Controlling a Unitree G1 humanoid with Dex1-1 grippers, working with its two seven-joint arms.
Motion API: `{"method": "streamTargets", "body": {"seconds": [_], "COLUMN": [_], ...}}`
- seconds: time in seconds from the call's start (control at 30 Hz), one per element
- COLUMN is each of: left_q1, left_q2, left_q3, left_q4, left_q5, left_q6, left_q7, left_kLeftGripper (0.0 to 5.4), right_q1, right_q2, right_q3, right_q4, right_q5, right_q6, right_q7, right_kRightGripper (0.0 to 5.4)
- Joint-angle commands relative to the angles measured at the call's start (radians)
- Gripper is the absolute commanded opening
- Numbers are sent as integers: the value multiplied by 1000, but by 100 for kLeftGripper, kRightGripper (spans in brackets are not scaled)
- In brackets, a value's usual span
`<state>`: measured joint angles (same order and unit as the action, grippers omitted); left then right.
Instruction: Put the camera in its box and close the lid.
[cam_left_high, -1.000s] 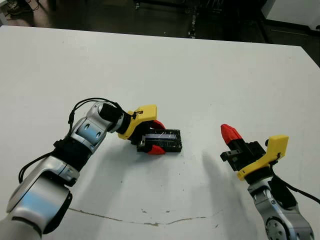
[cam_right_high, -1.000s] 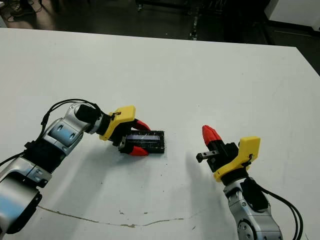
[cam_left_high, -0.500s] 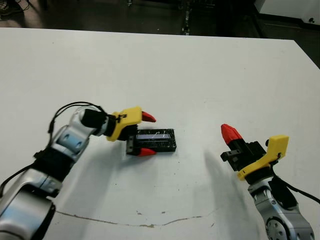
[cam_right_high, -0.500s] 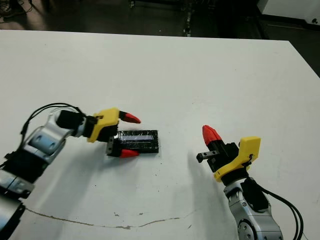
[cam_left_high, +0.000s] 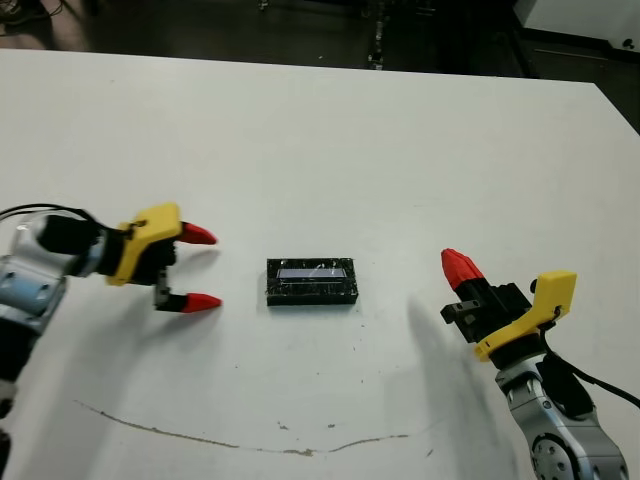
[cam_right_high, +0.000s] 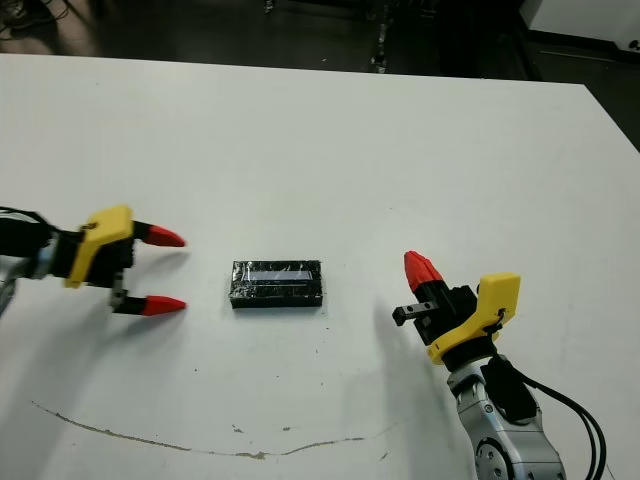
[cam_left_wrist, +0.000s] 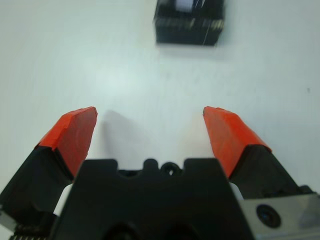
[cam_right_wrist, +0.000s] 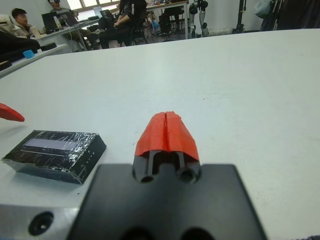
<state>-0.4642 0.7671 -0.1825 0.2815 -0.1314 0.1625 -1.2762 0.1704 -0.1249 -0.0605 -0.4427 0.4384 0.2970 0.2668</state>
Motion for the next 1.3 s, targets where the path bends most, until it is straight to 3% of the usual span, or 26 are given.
{"method": "streamTargets", "body": {"seconds": [0.03,0.17,0.27,0.43,0.6,0.77,0.97,1.07,1.3], "left_q1": [17,9,43,142,236,314,415,449,479], "left_q2": [32,31,-33,-214,-442,-626,-714,-717,-721], "left_q3": [30,91,207,338,389,345,275,273,284], "left_q4": [-25,-70,-187,-389,-522,-514,-462,-448,-452], "left_q5": [1,-38,-108,-210,-282,-224,-96,-68,-72], "left_q6": [40,113,239,321,276,31,-232,-308,-372], "left_q7": [19,61,228,513,755,881,951,968,1006], "left_kLeftGripper": [539,539,539,501,426,353,260,211,105], "right_q1": [7,7,5,-11,-50,-95,-128,-137,-143], "right_q2": [-9,-7,-7,-9,1,13,16,22,26], "right_q3": [-9,-9,-8,-14,-43,-55,-66,-75,-73], "right_q4": [6,5,4,9,8,22,33,40,51], "right_q5": [-2,-2,-4,0,24,8,-13,-8,-33], "right_q6": [2,2,6,3,12,-21,-38,-48,-72], "right_q7": [-1,-2,-5,-4,-26,-52,-79,-84,-90], "right_kRightGripper": [0,0,0,0,0,0,0,0,0]}}
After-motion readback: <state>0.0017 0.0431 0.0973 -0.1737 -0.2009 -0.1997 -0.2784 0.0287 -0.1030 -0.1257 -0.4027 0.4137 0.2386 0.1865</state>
